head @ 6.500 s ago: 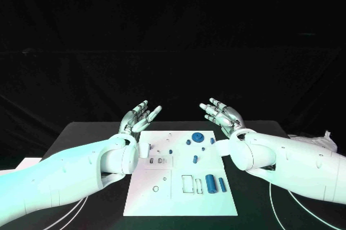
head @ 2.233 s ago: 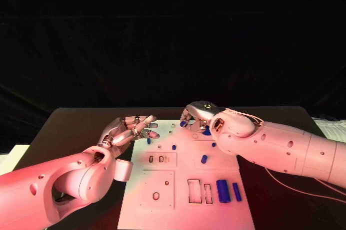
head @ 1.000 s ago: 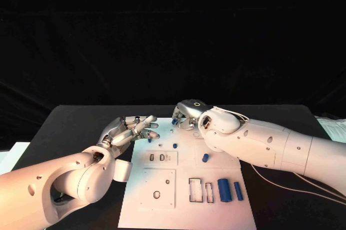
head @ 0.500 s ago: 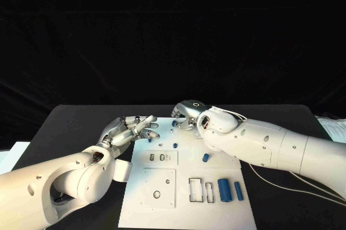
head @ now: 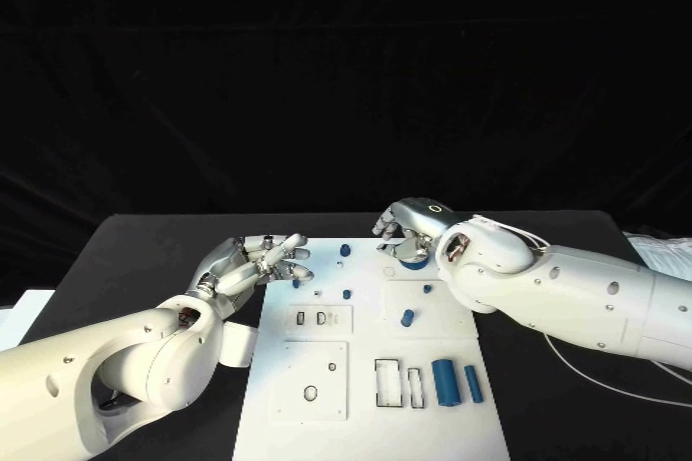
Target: Assemble the parts on the task board
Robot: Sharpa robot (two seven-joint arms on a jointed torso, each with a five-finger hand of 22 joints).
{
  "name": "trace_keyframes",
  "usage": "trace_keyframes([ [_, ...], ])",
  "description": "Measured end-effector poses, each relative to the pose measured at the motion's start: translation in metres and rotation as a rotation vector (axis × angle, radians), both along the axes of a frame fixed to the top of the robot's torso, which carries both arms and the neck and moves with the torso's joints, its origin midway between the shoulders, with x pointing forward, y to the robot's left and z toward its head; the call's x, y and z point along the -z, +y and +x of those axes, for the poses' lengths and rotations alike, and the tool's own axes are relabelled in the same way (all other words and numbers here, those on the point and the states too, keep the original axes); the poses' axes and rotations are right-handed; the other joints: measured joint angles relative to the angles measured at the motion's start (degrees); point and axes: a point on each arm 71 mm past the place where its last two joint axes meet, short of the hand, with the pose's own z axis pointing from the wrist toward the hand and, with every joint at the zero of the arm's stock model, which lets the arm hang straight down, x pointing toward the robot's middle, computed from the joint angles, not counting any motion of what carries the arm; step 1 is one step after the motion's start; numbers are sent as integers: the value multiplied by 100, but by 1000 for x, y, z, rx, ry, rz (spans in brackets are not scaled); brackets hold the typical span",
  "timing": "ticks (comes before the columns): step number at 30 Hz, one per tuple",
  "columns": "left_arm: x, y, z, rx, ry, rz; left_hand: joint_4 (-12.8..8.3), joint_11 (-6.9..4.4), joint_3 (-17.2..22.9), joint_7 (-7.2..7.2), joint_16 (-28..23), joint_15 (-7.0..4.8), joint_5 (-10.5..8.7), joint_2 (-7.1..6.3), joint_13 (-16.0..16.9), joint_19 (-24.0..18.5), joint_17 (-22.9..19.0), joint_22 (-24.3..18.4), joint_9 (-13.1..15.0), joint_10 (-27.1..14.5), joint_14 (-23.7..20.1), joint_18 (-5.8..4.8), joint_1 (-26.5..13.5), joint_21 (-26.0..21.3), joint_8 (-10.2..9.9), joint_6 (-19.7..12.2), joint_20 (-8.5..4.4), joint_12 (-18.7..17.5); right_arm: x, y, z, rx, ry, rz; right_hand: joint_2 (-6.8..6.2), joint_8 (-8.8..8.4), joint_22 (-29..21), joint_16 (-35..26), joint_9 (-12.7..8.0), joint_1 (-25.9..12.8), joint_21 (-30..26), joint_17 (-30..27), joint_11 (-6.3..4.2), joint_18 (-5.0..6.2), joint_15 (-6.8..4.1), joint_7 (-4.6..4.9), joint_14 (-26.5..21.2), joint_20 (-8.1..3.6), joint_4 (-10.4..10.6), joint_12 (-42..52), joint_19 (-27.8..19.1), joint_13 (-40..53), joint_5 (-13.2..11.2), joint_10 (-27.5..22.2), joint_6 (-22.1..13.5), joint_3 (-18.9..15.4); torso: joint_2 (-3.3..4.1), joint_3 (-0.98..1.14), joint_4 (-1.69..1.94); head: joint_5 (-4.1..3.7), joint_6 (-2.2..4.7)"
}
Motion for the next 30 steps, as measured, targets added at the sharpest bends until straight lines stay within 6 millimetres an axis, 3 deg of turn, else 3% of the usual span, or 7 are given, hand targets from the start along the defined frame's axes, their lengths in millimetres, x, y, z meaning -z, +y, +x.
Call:
trace_keyframes([
  [2, 0, 0, 0, -1, 0, 0, 0, 0, 0, 0, 0, 0, 0, 0, 0, 0, 0, 0, 0, 0, 0, 0, 0, 0, 0, 0, 0, 0, -4, -13, -4, 24, 17, 26, -111, -11, 341, 287, -4, -45, 184, 377, 16, -21, -58, -14, 32, -56, 38, 221, 206, 132, 125, 293, 20, -41, -6, -1, -15, 0, 5],
  [5, 0, 1, 0, 0, 1, 0, 0, 0, 0, 0, 0, 0, 0, 0, 0, 0, 0, 0, 0, 0, 0, 1, 0, 0, 0, 0, 0, 0, -9, -28, -5, 63, 52, 60, -288, -43, 978, 944, -26, -134, 534, 1252, -245, -155, -200, -140, 22, -201, 80, 898, 576, 703, 444, 998, -102, -346, -13, -1, -31, -3, 7],
  [7, 0, 0, 0, 1, 1, 0, 0, 0, 0, 0, 0, 0, 0, 0, 0, 0, 0, 0, 0, 0, 0, 0, 0, 0, 0, 0, 0, 0, -10, -40, -5, 98, 89, 77, -303, -43, 1413, 1466, -33, -118, 772, 1989, -314, -277, -215, -192, 24, -265, 164, 2165, 812, 2065, 571, 1062, -184, -653, -14, -1, -37, -9, 11],
  [8, 0, 0, 0, 1, 1, 0, 0, 0, 0, 0, 0, 0, 0, 0, 0, 0, 0, 0, 0, 0, 0, 0, 0, 0, 0, 0, 0, 0, -10, -44, -4, 112, 107, 81, -287, -28, 1590, 1773, -28, -75, 901, 2441, -343, -302, -215, -169, 24, -194, 200, 3461, 922, 3528, 642, 1008, -284, -890, -15, -1, -40, -13, 12],
  [9, 0, 0, 0, 1, 1, 0, 0, 0, 0, 0, 0, 0, 0, 0, 0, 0, -1, 0, 0, 0, 0, 0, 0, 0, 0, 0, 0, 0, -9, -46, -4, 123, 124, 84, -245, -7, 1633, 1924, -20, -39, 966, 2606, -319, -363, -215, -133, 24, -147, 242, 4258, 968, 4377, 672, 874, -349, -1043, -15, -1, -40, -19, 12],
  [13, 1, 0, 1, 5, 2, -1, -16, 0, -16, 0, 0, 0, 0, 0, 0, 0, 10, 0, 0, 0, 0, 0, 0, 0, 0, 0, 0, 0, -5, -51, -3, 152, 192, 85, -128, 2, 1662, 2236, -19, -47, 1097, 2724, -168, -364, -109, -73, 23, -90, 427, 5827, 1088, 6093, 672, 1035, -423, -1381, -13, 0, -36, -63, 13],
  [30, 2, -1, 2, 27, 8, -7, -16, 0, -16, 0, 0, 0, 0, 0, 0, 0, 16, 0, 1, 0, 0, 0, 0, 0, 0, 0, 0, 0, 5, -52, 7, 208, 279, 47, 12, 2, 1661, 2359, -2, 68, 1160, 2724, -138, -364, -68, -48, 24, -69, 457, 6484, 1172, 6876, 672, 1227, -448, -1535, -7, -9, -19, -109, -17],
])
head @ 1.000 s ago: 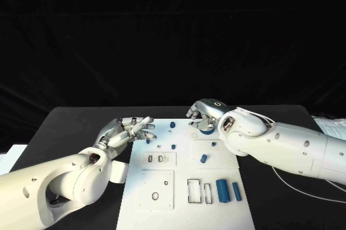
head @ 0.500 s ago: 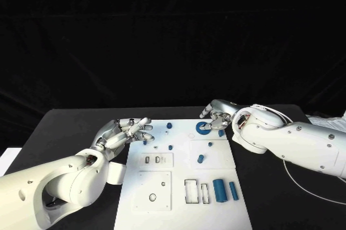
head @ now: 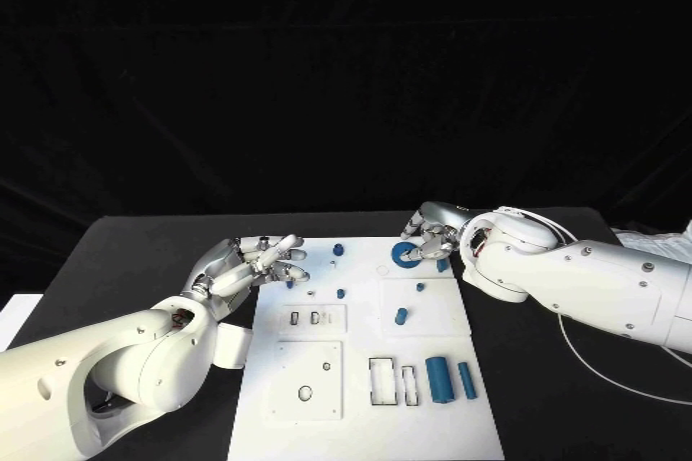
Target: Assemble the parts on the task board
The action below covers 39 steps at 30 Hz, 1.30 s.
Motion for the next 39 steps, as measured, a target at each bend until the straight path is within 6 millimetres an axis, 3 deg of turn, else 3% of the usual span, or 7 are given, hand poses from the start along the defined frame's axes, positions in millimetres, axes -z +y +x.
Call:
trace_keyframes([
  [6, 0, 0, 0, 2, 1, 0, 0, 0, 0, 0, 0, 0, 0, 0, 0, 0, 0, 0, 0, 0, 0, 1, 0, 0, 0, 0, 0, 0, 1, -1, 0, 6, -1, -13, 39, 27, -1, 8, 8, 39, 22, 0, -10, 0, 0, -2, 0, -7, 0, 89, 7, 99, 0, 51, 20, 0, 0, -1, -2, 2, -13],
  [8, 0, 0, 0, 2, 1, 0, 0, 0, 0, 0, 0, 0, 0, 0, 0, 0, -1, 0, 0, 0, 0, 1, 0, 0, 0, 0, 0, 0, 1, -2, 0, 8, -3, -18, 51, 28, -1, 31, 9, 51, 31, -1, -10, -63, 0, 3, 0, -7, -17, 103, 7, 100, 0, 51, 40, -17, -1, -1, -3, 2, -15],
  [23, 0, 0, 1, 3, 2, 0, 0, 0, 0, 0, 0, 0, 0, 0, 0, 0, 6, 0, -5, 0, 0, 0, 0, 0, 0, 0, 0, 0, 5, -2, 2, 7, 3, -46, 81, 71, -2, 31, 20, 82, 44, -2, -29, -63, 0, -14, 0, -7, -17, 147, 6, 100, 0, 70, 98, -16, 3, 1, 2, -15, -37],
  [34, 1, 1, 1, 2, 2, 0, 0, 0, 0, 0, 0, 0, 0, 0, 0, 0, 5, 0, -5, 0, 0, 0, 0, 0, 0, 0, 0, 0, 5, 0, 4, 1, -6, -65, 142, 159, -3, 54, 47, 142, 66, -3, -48, -62, -1, -43, 0, -7, -32, 324, 6, 99, -1, 194, 252, -31, 3, -2, 2, 24, -76],
  [39, 1, 1, 1, 2, 2, 0, 0, 0, 0, 0, 0, 0, 0, 0, 0, 0, 5, 0, -5, 0, 0, 0, 0, 0, 0, 0, 0, 0, 5, 2, 4, -8, -18, -79, 219, 248, -3, 54, 57, 220, 89, -3, -102, -60, -1, -92, 0, -21, -73, 405, 20, 98, -164, 248, 444, 11, 4, -3, 2, 16, -88],
])
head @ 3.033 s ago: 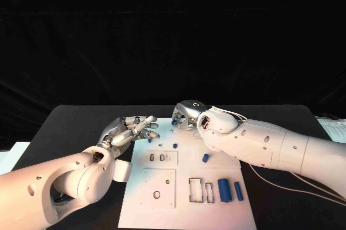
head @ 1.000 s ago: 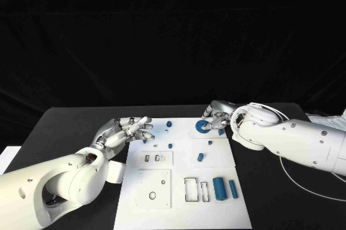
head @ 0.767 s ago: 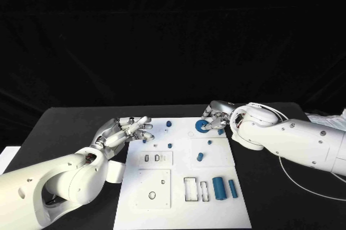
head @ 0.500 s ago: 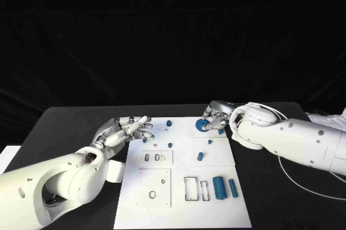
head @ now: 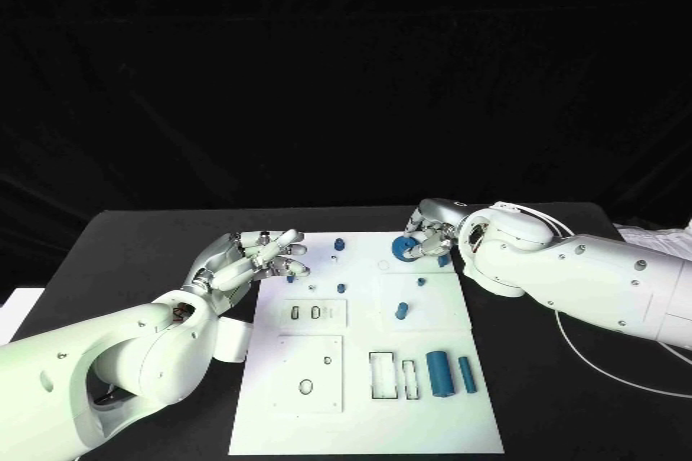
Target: Assemble the parts on the task board
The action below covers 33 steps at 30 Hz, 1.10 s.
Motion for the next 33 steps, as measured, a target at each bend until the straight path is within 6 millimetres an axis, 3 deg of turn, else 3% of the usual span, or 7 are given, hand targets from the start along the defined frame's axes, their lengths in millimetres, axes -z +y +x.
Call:
trace_keyframes([
  [3, 0, 0, 0, 0, 0, 0, 0, 0, 0, 0, 0, 0, 0, 0, 0, 0, 0, 0, 0, 0, 0, 0, 0, 0, 0, 0, 0, 0, 0, 0, 0, -3, -12, -10, 26, 87, 0, 21, 20, 28, 17, 0, -58, 3, -64, -55, 1, -19, -72, 96, 20, 0, -115, 63, 181, 72, 0, 1, 0, -1, -5],
  [6, 0, 0, 0, 0, 0, 0, 0, 0, 0, 0, 0, 0, 0, 0, 0, 0, 0, 0, 0, 0, 0, 0, 0, 0, 0, 0, 0, 0, -1, 2, 0, -9, -32, -22, 45, 120, 0, 21, 19, 124, 39, -1, -110, 6, -115, -32, 7, -57, -135, 163, 27, -1, -198, 130, 216, 134, -1, 1, 0, -1, -9],
  [9, 0, 0, 0, 0, 0, 0, 0, 0, 0, 0, -25, 0, 0, 22, 0, -20, 12, 0, 0, 0, 0, 0, 22, 0, 0, 0, 20, 0, -1, 4, -1, -18, -64, -41, 73, 121, 0, 44, 17, 153, 79, -1, -141, -76, -147, -32, 1, -90, -215, 226, 26, -1, -319, 161, 217, 264, 0, 0, -2, -5, -12],
  [17, 0, 0, 0, 1, 1, 0, 0, 0, 0, 0, -39, 0, 0, 22, 0, -21, 14, 0, 1, 0, 0, 0, 22, 0, 0, 0, 21, 0, 0, 14, -10, -61, -139, -71, 87, 121, -1, 45, 15, 256, 88, -1, -141, -76, -176, -32, -9, -131, -241, 274, 25, -1, -330, 161, 217, 343, 0, -1, 1, -14, -4],
  [23, 0, 0, 0, 1, 1, 0, 0, 0, 0, 0, -38, 0, 0, 22, 0, -21, 14, 0, 1, 0, 0, 0, 22, 0, 0, 0, 21, 0, -4, 34, -24, -119, -175, -50, 96, 122, -1, 45, 15, 245, 105, 4, -141, -76, -176, -32, -9, -131, -233, 274, 26, -2, -247, 161, 218, 366, 0, -2, 5, -10, 7],
  [33, 0, 0, 0, 2, 3, -1, -16, 0, -16, 0, -38, 0, 0, 22, 0, -21, 20, 0, 1, 0, 0, 0, 22, 0, -22, 0, 21, 0, -15, 71, -29, -183, -222, -3, 80, 121, 3, 45, 15, 32, 111, 3, -140, -76, -175, -32, -10, -131, -155, 229, 26, -2, -190, 161, 218, 444, 1, -5, 13, 20, 18],
])
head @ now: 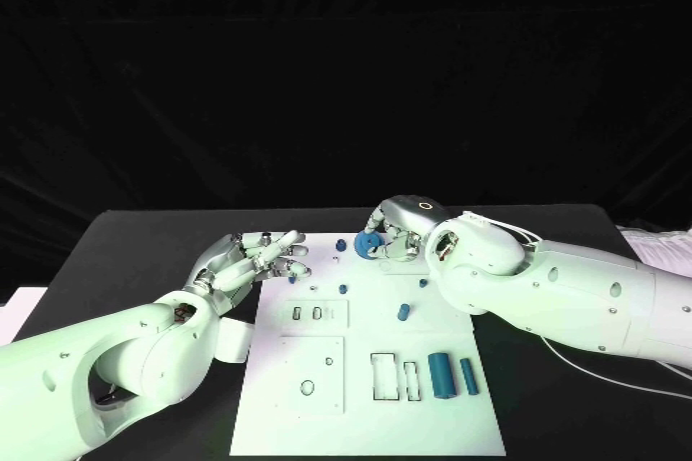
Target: Assemble the parts on the task board
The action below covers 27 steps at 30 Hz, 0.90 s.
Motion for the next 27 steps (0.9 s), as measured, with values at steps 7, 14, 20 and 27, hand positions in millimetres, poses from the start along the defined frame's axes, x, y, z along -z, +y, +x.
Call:
trace_keyframes([
  [7, 0, -1, 0, 2, 1, -1, 0, 0, 0, 0, 0, 0, 0, 0, 0, 0, 0, 0, 0, 0, 0, 0, 0, 0, 0, 0, 0, 0, 2, 30, 0, -47, -1, 13, -1, -16, -1, 0, 0, -1, 0, 0, 0, 0, 0, 0, 0, 0, 2, -23, 0, 0, 31, 0, 0, 2, 5, 2, 2, 34, -20],
  [14, 0, -1, 0, 3, 2, -1, 0, 0, 0, 0, 0, 0, 0, 0, 0, 0, -1, 0, 0, 0, 0, 0, 0, 0, 0, 0, 0, 0, 12, 44, 2, -60, 16, 8, -15, -39, -1, 0, 0, -62, 0, -1, 1, 0, 0, 0, 0, 0, 8, -23, 0, -1, 32, 0, 0, 7, 6, 2, -5, 60, -40],
  [20, 0, -2, 0, 4, 2, -1, 0, 0, 0, 0, 0, 0, 0, 0, 0, 0, -1, 0, 0, 0, 0, 0, 0, 0, 0, 0, 0, 0, 20, 51, 5, -61, 30, -1, -24, -61, -1, -1, 0, -83, 0, -2, 1, 0, 0, 0, 0, 0, 56, -23, 0, -1, 61, 0, 0, 55, 6, 5, -13, 71, -52],
  [27, 0, -2, 0, 5, 3, -2, 0, 0, 0, 0, 0, 0, 0, 0, 0, 0, -2, 0, 0, 0, 0, 0, 0, 0, 0, 0, 0, 0, 24, 55, 8, -61, 38, -9, -54, -88, -2, -1, 0, -114, 0, -2, 1, 1, 0, 0, 0, 1, 64, -67, 0, 4, 65, 0, 1, 62, 2, 6, -13, 71, -67],
])
